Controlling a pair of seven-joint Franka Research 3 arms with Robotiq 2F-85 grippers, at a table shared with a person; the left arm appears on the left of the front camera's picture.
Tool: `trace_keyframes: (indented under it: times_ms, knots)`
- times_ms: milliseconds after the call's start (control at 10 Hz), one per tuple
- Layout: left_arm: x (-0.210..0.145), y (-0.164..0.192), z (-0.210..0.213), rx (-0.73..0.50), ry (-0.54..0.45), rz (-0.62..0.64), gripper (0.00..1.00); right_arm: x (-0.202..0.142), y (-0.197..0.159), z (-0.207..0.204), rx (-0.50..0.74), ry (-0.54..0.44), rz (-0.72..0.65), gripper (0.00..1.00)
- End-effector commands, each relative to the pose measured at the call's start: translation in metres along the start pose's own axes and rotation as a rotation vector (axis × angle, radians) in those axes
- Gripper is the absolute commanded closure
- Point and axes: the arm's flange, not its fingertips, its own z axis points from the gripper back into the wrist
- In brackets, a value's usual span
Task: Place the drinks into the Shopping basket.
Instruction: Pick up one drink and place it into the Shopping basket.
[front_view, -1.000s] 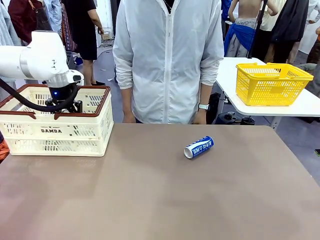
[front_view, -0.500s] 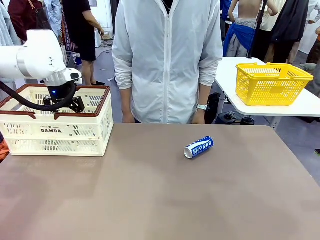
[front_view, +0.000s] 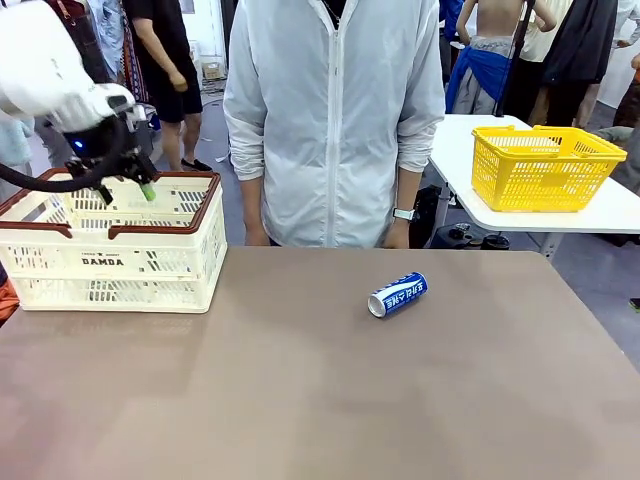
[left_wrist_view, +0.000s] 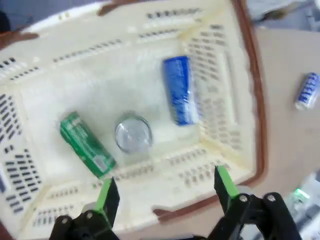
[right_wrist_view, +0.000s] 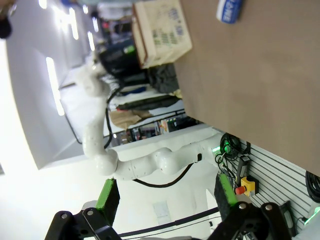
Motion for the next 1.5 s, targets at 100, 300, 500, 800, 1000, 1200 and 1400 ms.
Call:
trace_keyframes:
  times_ms: [100,300,500,800,1000,1200,1400]
  knots:
    - [-0.097,0.018,0.056,-0.324,0.044,-0.122,0.0,-0.001,0.006,0.004,0.0,0.009,-0.016,0.0]
    - [-0.159,0.057,0.075,-0.661,-0.106,0.007,0.0,-0.001,0.006,0.004,0.0,0.009,-0.016,0.0]
    - [-0.213,0.095,0.063,-0.832,-0.216,0.13,0.0,-0.001,0.006,0.004,0.0,0.009,-0.016,0.0]
    - [-0.227,0.137,0.043,-0.985,-0.207,0.138,0.0,-0.001,0.006,0.004,0.0,0.009,-0.016,0.0]
    - [-0.248,0.133,0.045,-0.957,-0.218,0.169,0.0,-0.001,0.006,0.004,0.0,0.009,-0.016,0.0]
    - [-0.248,0.133,0.045,-0.957,-0.218,0.169,0.0,-0.001,0.006,0.004,0.0,0.009,-0.016,0.0]
    - [-0.248,0.133,0.045,-0.957,-0.218,0.169,0.0,-0.001,0.006,0.004,0.0,0.009,-0.016,0.0]
